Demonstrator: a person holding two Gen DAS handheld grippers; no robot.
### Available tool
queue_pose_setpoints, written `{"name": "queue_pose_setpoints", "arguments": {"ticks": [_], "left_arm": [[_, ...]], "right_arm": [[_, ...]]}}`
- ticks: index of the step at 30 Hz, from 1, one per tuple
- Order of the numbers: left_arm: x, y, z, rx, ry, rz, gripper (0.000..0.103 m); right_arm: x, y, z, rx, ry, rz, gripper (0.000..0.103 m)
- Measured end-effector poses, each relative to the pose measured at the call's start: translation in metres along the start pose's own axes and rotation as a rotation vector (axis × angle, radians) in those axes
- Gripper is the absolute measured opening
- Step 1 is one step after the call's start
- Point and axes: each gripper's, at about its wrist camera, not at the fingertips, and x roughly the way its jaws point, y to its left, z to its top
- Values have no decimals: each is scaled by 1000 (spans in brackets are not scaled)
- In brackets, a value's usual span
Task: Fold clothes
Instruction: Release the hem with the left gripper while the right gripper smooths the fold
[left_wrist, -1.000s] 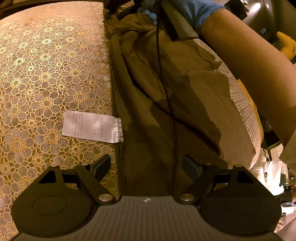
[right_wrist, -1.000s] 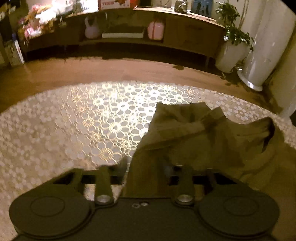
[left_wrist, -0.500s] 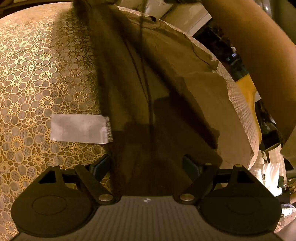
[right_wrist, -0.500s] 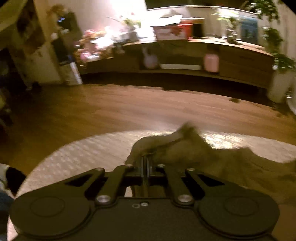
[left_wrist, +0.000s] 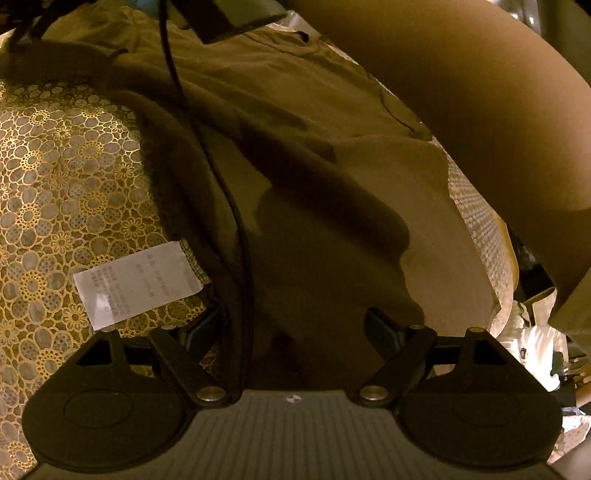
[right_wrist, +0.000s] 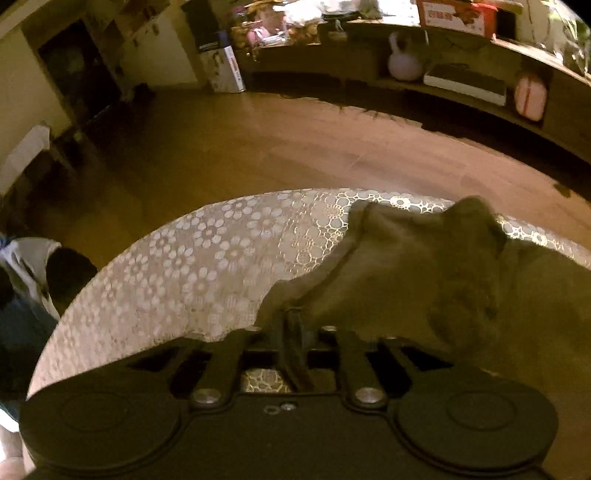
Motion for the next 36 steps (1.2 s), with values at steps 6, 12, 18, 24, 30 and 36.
{"name": "queue_pose_setpoints", "arguments": {"ticks": [6,12,18,24,30,36], "left_arm": [[-2,1,-3,-2,-6,-8,85],[-1,0,-8,-4,-19,-8,85],[-8,2,-12,25,-22,8,85],[-11,8,-12,1,-15,-17,86],[-12,9,-12,-30,-6,-32,86],[-15,14,-14,-28,2,-63,86]], "right_arm": [[-44,-3,1,-6,-92,-50,103],[-15,7,-18,-54,17,-137,103],[24,7,-28,9,93,-123,103],[24,15,3,1,3,-202,103],[52,-5,45,115,-56,-350,103],[80,-19,55,148,-15,-353,103]]}}
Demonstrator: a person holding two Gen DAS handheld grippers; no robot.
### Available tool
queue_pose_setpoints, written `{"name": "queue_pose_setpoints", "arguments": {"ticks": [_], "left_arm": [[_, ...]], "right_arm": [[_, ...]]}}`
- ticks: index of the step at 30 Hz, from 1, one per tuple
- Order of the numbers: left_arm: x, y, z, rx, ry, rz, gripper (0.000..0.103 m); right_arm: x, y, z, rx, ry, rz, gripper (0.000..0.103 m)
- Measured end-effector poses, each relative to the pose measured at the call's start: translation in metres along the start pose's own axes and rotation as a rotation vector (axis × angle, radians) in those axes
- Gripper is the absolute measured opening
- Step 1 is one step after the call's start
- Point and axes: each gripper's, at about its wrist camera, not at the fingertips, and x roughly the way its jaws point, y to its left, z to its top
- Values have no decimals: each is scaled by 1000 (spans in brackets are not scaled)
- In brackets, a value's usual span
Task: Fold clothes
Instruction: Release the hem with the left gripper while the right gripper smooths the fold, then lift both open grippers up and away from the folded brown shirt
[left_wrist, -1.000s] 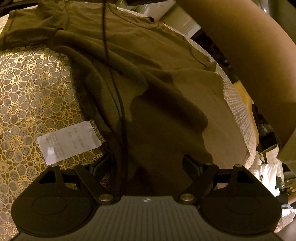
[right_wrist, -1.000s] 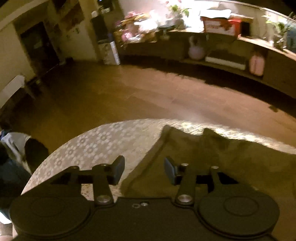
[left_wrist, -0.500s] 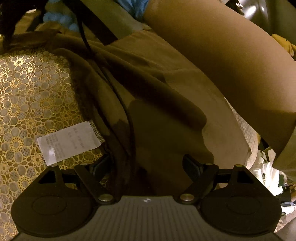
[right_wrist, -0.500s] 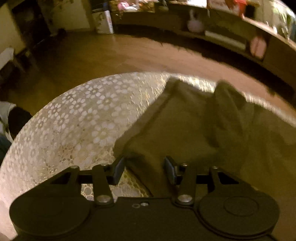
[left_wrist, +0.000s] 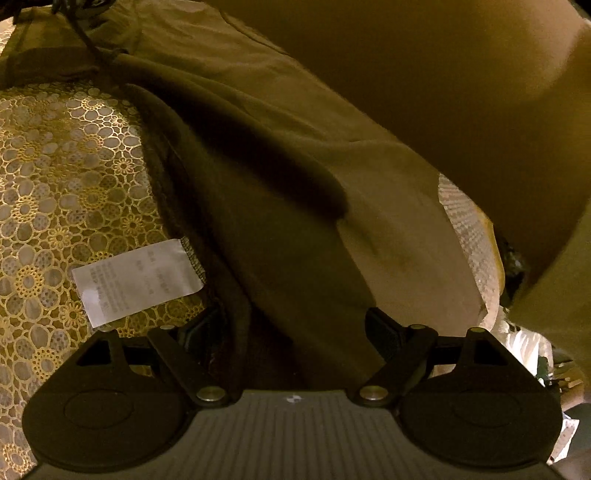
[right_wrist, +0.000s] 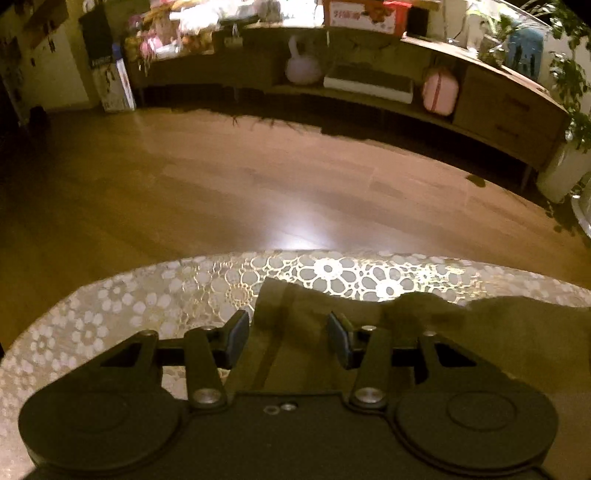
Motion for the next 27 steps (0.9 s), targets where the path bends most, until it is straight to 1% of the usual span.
{"name": "queue_pose_setpoints", "arguments": {"ticks": [2,7,9,12,14,17,19,21,23,24,27], "left_arm": [[-1,2,0,-3,2,-13,86],[-4,4,-5,8,-2,-29,86],[-5,4,-7,18,-6,-30,86],[-7,3,-10,32,-11,-30,87],[-8,3,-12,37,-15,-36,87],[-10,3,-14,39,-16,-38,88],[-11,3,-16,39,-17,-37,88],[-12,2,-17,38,-18,-34,88],[-13,2,-19,34,-21,-32,88],[-15,2,-21,29,-18,-30,88],[-23,3,-27,9,-16,-20,88]], "right_arm": [[3,1,0,-7,-6,9,103],[8,3,-1,-1,-22,-6,103],[8,6,-2,-19,-32,-21,103],[5,24,-4,-74,-57,-30,103],[2,38,-4,-101,-66,1,103],[6,58,-8,-174,-62,15,103],[7,60,-10,-203,-66,19,103],[0,55,-10,-210,-62,51,103],[-17,42,-7,-194,-55,79,103],[-30,35,-8,-191,-58,84,103],[-77,12,-19,-196,-88,67,103]]}}
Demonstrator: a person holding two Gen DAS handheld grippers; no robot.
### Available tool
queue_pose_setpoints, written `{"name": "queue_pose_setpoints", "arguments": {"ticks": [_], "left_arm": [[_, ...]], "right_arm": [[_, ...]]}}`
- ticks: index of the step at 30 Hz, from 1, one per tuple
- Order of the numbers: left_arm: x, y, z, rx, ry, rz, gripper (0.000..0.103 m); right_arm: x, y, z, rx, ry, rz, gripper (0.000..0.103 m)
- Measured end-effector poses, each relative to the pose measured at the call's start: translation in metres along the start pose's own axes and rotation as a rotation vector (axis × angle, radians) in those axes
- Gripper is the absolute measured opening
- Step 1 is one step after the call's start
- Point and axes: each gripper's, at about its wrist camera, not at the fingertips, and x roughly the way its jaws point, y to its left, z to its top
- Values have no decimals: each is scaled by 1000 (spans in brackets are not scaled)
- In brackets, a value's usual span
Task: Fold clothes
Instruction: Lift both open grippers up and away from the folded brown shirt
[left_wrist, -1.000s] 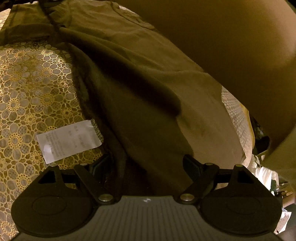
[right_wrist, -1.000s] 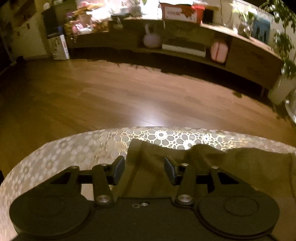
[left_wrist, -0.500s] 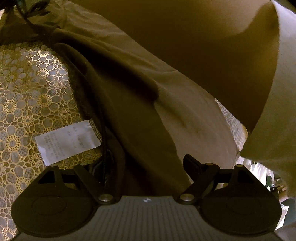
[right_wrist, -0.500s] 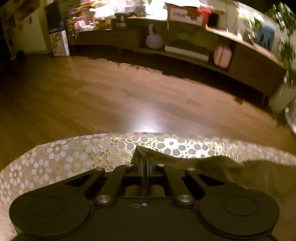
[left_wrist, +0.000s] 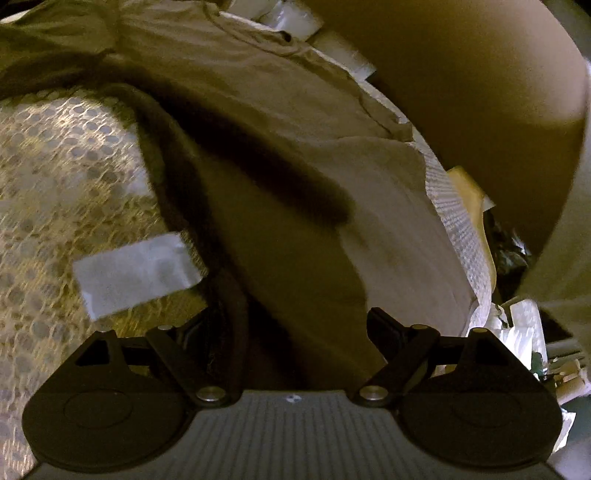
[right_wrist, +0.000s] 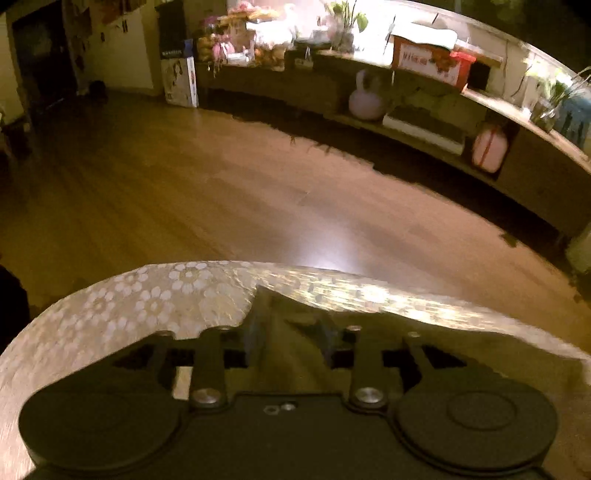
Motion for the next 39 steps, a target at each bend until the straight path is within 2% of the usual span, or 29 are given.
{"name": "queue_pose_setpoints", "arguments": {"ticks": [3,8,10,12,16,19,21,24,26,29,39], "left_arm": [[-15,1,-11,-27,-14,26,88],[-33,-27,-28,-72,-62,100,88],[-40,-16,-19,-87,-83,127,88],[-42,-22,-27,-102,-108,153,88],[-99,-25,-62,-120,-172,187,88],[-115,-37,-70,-139,-218,198,88],[-120,-41,-78,-146,-234,210,88],[-130,-53,-93,-117,-247,261,88],[-131,-55,-101,-110,-253,261,88],[-143,-51,-116,-130,-271,257,88],[-190,-14,-154,-235,-334,261,89]], "right_arm": [[-41,-16,-27,10,11,-13,103],[-106,-30,-96,65,48,-28,103],[-134,-25,-126,72,54,-16,103],[-163,-17,-158,74,50,9,103],[-204,16,-206,85,48,45,103],[-229,47,-239,100,50,68,103],[-236,67,-256,114,61,85,103],[-236,93,-275,144,83,66,103],[-235,106,-284,176,92,82,103],[-232,124,-291,199,96,87,103],[-200,172,-296,180,162,-18,103]]}}
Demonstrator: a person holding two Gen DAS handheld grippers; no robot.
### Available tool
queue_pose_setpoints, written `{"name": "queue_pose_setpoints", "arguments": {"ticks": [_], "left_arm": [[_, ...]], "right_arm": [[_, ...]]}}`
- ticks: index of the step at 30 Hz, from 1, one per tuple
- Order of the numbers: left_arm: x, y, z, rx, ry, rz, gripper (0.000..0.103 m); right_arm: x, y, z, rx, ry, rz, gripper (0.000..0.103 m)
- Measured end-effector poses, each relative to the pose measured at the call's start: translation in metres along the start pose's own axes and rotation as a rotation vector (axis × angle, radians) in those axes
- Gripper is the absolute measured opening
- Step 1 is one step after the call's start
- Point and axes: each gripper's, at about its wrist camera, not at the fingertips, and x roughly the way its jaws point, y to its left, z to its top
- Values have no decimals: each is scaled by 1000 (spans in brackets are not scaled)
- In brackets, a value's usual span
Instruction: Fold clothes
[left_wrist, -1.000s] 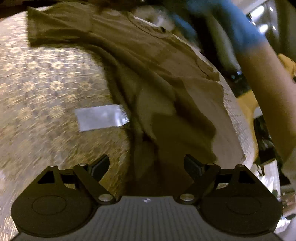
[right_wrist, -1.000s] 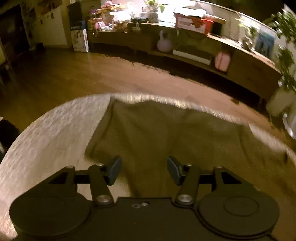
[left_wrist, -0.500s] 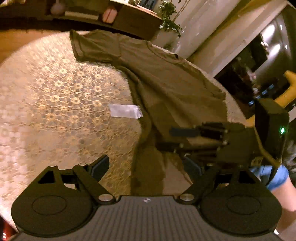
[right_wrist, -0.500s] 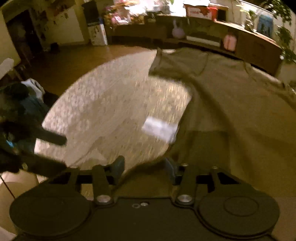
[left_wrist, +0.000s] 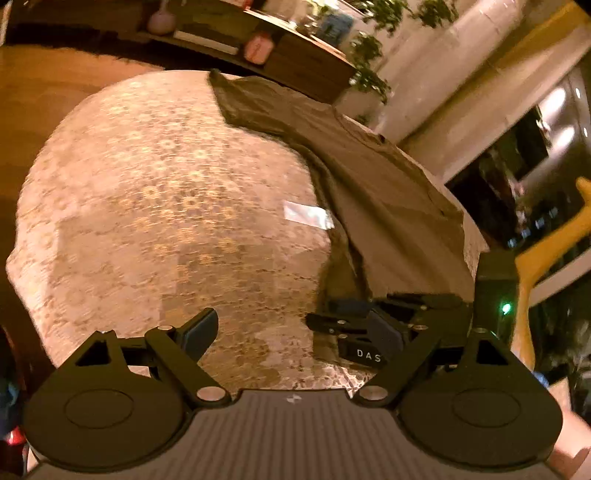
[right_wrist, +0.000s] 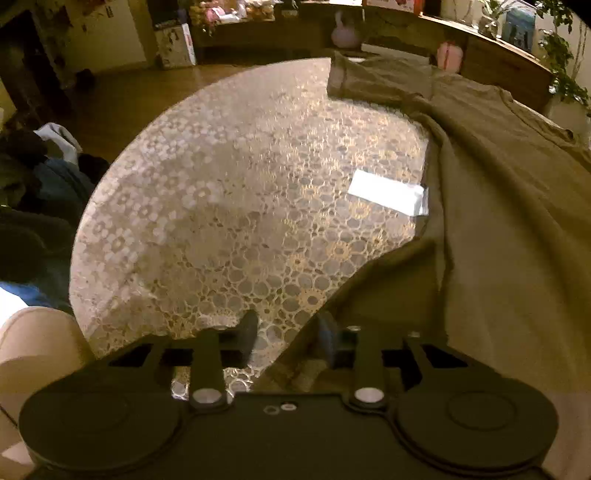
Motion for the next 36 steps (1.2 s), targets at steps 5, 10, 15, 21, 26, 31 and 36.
{"name": "queue_pose_setpoints", "arguments": {"ticks": [5,10,15,21,26,31,36], "left_arm": [[-11,15,0,-18,-15,-10,89],[-13,19,0,-24,-17,-23,89],[-10,14,-2,-9,-13,-30,89],[-6,4,-3,8,-5,-27,89],[1,-7,-2,18,8,-18,89],[5,-19,-2,42,18,-4,89],[16,-32,-2,61,45,6,89]], "right_arm": [[7,6,-9,6,6,-92,103],[2,11,-13,10,-10,-55,87],[-6,45,-22,-121,2,40,87],[-13,54,-29,-177,-9,104,94],[-24,56,-33,-189,-26,157,103],[-42,22,-39,-91,-52,165,103],[-66,-41,-62,44,-65,71,103]]}}
